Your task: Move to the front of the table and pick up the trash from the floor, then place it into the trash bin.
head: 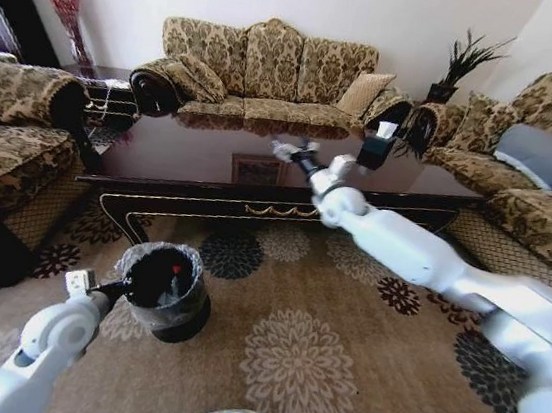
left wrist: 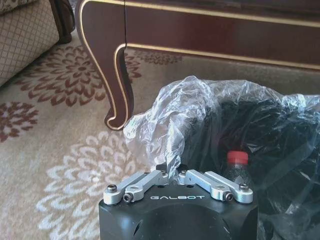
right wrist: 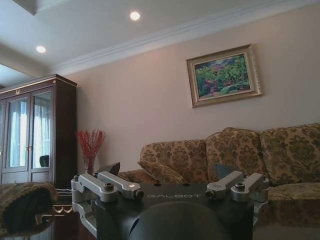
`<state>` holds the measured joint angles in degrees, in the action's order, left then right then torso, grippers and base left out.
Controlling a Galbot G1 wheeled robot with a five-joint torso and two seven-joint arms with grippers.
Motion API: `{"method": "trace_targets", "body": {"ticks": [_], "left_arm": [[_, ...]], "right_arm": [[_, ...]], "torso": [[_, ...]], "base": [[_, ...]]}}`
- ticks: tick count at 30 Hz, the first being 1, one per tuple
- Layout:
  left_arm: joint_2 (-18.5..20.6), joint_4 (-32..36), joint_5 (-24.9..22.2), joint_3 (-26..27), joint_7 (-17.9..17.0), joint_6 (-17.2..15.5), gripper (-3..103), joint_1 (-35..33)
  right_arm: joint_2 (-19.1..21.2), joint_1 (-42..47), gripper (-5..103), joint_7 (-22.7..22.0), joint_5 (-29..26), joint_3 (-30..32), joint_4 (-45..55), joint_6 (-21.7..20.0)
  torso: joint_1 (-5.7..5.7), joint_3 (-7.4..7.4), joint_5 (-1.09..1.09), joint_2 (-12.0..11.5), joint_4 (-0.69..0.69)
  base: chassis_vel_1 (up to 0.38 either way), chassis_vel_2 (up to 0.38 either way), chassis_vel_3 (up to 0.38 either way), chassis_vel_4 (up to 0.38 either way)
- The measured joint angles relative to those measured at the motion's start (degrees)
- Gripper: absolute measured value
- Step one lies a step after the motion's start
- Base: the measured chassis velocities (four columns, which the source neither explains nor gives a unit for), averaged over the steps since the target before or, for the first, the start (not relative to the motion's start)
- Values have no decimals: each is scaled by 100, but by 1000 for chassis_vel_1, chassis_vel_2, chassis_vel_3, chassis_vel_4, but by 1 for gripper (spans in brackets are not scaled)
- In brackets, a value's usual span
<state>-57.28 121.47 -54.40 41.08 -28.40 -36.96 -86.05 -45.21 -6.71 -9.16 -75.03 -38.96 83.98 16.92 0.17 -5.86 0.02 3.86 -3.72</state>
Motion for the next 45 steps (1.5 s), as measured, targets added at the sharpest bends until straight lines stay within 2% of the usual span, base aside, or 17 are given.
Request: {"method": "trace_targets", "body": {"ticks": [7, 8, 11, 12, 17, 18, 21, 22, 25, 26, 34, 37, 38, 40, 42, 44, 45], "left_arm": [[-200, -152, 344, -323, 18, 94, 2, -77], [-200, -152, 344, -323, 18, 94, 2, -77], [-294, -210, 470, -505, -16, 101, 2, -73], [-294, -210, 470, -505, -16, 101, 2, -73], [-380, -379, 624, -702, -49, 132, 2, -106], [-380, -379, 624, -702, -49, 132, 2, -106], [-417, -474, 648, -818, -51, 141, 2, -112], [-417, -474, 648, -818, -51, 141, 2, -112], [-438, -565, 666, -861, -53, 160, 2, -111], [-445, -613, 674, -869, -54, 177, 2, -109], [-460, -732, 753, -885, -46, 248, 2, -126], [-452, -578, 764, -782, -79, 284, 14, -227], [-452, -578, 764, -782, -79, 284, 14, -227], [-435, -361, 838, -663, -95, 327, 24, -350], [-402, -41, 1048, -502, -131, 436, 35, -508], [-385, 110, 1172, -450, -128, 507, 35, -565], [-371, 329, 1379, -355, -107, 651, 41, -659]], "right_arm": [[923, 1372, 100, 92, 420, 1254, 485, 38], [923, 1372, 100, 92, 420, 1254, 485, 38], [1353, 2156, 100, 290, 772, 2078, 606, 55], [1353, 2156, 100, 290, 772, 2078, 606, 55], [1763, 3855, 100, 499, 1228, 3646, 1026, 5], [1763, 3855, 100, 499, 1228, 3646, 1026, 5], [1848, 4995, 100, 566, 1526, 4738, 1398, -87], [1848, 4995, 100, 566, 1526, 4738, 1398, -87], [1849, 6122, 100, 576, 1753, 5645, 1651, -170], [1841, 6346, 100, 575, 1780, 5888, 1706, -175], [1810, 7150, 100, 610, 1833, 6683, 1923, -182], [1749, 7604, 100, 640, 1843, 7077, 2085, -194], [1749, 7604, 100, 640, 1843, 7077, 2085, -194], [1688, 7852, 100, 656, 1851, 7293, 2163, -195], [1621, 8164, 100, 683, 1880, 7587, 2222, -196], [1589, 8285, 100, 690, 1898, 7710, 2250, -195], [1549, 8396, 100, 691, 1910, 7818, 2282, -190]], "torso": [[0, 0, 0, 0, -2], [0, 0, 0, 0, -2], [0, 0, 0, 0, -2], [0, 0, 0, 0, -2], [0, 0, 2, 0, -2], [0, 0, 2, 0, -2], [0, 0, -3, 0, -1], [0, 0, -3, 0, -1], [0, -1, 4, 0, -3], [0, 0, 0, 0, -4], [0, 0, -4, 0, -2], [0, 0, -3, 0, -2], [0, 0, -3, 0, -2], [0, -1, -3, 0, -2], [0, 0, -2, 0, 0], [0, 0, -1, 0, -2], [0, 0, -1, 0, -3]], "base": [[0, 0, 0, 0], [0, 0, 0, 0], [0, 0, 0, 0], [0, 0, 0, 0], [0, 0, 0, 0], [0, 0, 0, 0], [0, 0, 0, 0], [0, 0, 0, 0], [0, 0, 0, 0], [0, 0, 0, 0], [0, 0, 0, 0], [0, 0, 0, 0], [0, 0, 0, 0], [0, 0, 0, 0], [0, 0, 0, 0], [0, 0, 0, 0], [0, 0, 0, 0]]}}
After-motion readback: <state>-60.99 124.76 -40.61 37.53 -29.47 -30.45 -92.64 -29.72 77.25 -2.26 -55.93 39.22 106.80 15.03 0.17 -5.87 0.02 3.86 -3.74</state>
